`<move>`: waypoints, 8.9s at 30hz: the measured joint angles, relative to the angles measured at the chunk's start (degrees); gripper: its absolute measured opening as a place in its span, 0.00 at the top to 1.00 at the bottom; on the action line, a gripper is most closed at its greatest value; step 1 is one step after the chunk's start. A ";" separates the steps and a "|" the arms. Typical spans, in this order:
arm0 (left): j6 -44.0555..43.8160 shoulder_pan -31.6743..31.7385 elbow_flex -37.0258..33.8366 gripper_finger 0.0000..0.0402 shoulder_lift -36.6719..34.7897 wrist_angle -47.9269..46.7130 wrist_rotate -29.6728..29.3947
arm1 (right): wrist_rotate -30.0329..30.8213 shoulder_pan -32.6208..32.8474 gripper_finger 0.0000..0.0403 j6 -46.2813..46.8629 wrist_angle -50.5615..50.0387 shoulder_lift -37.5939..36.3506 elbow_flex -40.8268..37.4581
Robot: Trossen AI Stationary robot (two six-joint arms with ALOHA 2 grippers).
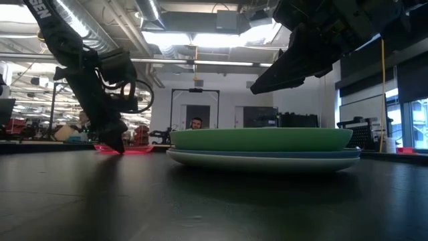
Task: Stack plastic plates
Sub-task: Stack the transparent pink plate on the transparent green plate, then stack the transparent green plate on the transparent pink plate
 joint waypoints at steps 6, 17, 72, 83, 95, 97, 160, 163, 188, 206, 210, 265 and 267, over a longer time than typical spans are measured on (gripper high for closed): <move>1.81 1.17 -0.09 0.96 0.00 0.82 4.40 | 0.01 0.00 0.61 -0.01 -0.02 0.00 0.00; 1.95 0.43 -0.14 0.99 0.04 1.21 4.21 | 0.02 0.00 0.61 -0.02 -0.25 0.02 0.00; 10.77 -42.91 30.17 1.00 16.04 9.29 7.79 | 12.72 10.14 0.61 3.96 -15.90 -16.35 0.04; 14.85 -42.69 37.72 1.00 27.86 10.63 8.15 | 13.03 10.12 0.61 4.12 -16.82 -16.35 0.04; 15.22 -42.30 38.35 0.92 29.51 12.02 8.10 | 12.98 10.12 0.61 4.40 -16.80 -16.35 0.04; 15.20 -42.31 38.35 0.86 29.51 12.01 8.08 | 12.98 10.12 0.61 4.41 -16.82 -16.35 0.04; 33.32 -9.01 28.41 0.76 25.70 1.34 16.02 | 16.69 10.10 0.61 4.38 -18.39 -16.31 -0.02; 34.75 -9.01 28.41 0.76 25.70 1.38 15.96 | 16.65 10.10 0.61 4.38 -18.39 -16.31 -0.02; 40.49 -6.08 28.41 0.76 25.75 8.09 15.23 | 17.66 10.10 0.61 4.06 -18.50 -16.31 -0.02; 40.33 -2.50 28.49 0.76 30.97 14.88 15.70 | 17.66 10.11 0.61 3.46 -19.05 -16.28 0.00; 40.32 -2.50 28.48 0.79 30.99 14.46 16.85 | 17.70 10.10 0.61 3.29 -19.25 -16.28 0.00; 35.96 -16.95 28.38 0.69 20.57 -6.34 1.38 | 18.56 10.10 0.61 3.42 -19.60 -16.28 0.00; 36.04 -16.95 28.38 0.66 20.55 -6.34 1.30 | 18.56 10.10 0.61 3.42 -19.60 -16.28 0.00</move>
